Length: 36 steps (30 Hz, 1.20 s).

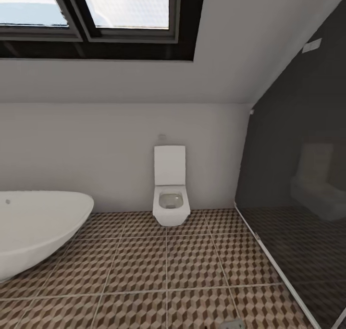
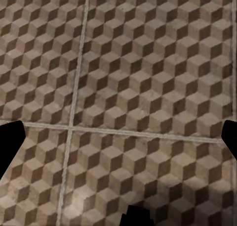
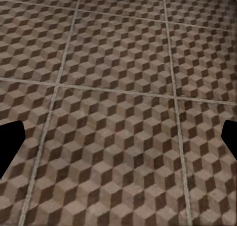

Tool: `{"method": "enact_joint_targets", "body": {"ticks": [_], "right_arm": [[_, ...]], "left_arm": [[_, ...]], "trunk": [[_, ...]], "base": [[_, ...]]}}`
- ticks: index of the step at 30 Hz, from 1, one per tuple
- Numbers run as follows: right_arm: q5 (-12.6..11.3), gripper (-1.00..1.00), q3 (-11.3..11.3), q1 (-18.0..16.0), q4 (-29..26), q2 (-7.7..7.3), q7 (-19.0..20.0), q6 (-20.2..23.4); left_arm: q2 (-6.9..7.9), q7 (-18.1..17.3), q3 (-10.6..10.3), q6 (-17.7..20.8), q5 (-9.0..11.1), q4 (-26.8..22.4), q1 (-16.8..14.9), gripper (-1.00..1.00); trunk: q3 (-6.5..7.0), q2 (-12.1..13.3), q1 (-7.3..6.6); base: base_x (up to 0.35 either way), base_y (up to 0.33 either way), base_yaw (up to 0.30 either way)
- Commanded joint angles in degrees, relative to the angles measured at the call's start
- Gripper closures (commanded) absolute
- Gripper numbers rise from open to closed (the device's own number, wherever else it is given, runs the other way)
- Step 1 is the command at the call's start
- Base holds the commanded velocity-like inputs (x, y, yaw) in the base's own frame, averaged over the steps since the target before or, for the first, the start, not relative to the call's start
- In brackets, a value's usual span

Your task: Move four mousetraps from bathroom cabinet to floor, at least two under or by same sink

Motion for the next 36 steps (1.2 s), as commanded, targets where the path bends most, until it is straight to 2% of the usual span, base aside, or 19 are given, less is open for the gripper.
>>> {"method": "enact_joint_targets", "body": {"ticks": [1,18,29,36], "right_arm": [[0.59,-1.0,0.19,-0.05,0.07,-0.01,-0.56,0.0],[0.59,-1.0,0.19,-0.05,0.07,-0.09,-0.56,0.0],[0.59,-1.0,0.19,-0.05,0.07,-0.07,-0.56,0.0],[0.59,-1.0,0.14,-0.05,0.07,-0.1,-0.56,0.0]], "left_arm": [[-0.03,0.05,0.11,-0.18,0.05,0.02,-0.02,-1.0],[0.06,0.05,0.11,-0.17,0.01,-0.05,-0.02,-1.0],[0.06,0.05,0.11,-0.18,0.01,-0.06,-0.02,-1.0],[0.06,0.05,0.11,-0.18,0.01,-0.05,-0.02,-1.0]], "trunk": [[-0.02,-0.03,0.0],[0.81,-0.03,0.0],[1.4,-0.03,0.0],[1.36,-0.03,0.0]], "base": [[0.0,0.0,-0.155],[0.0,0.0,-0.193],[-0.08,0.0,-0.187],[-0.008,0.0,-0.159]]}}
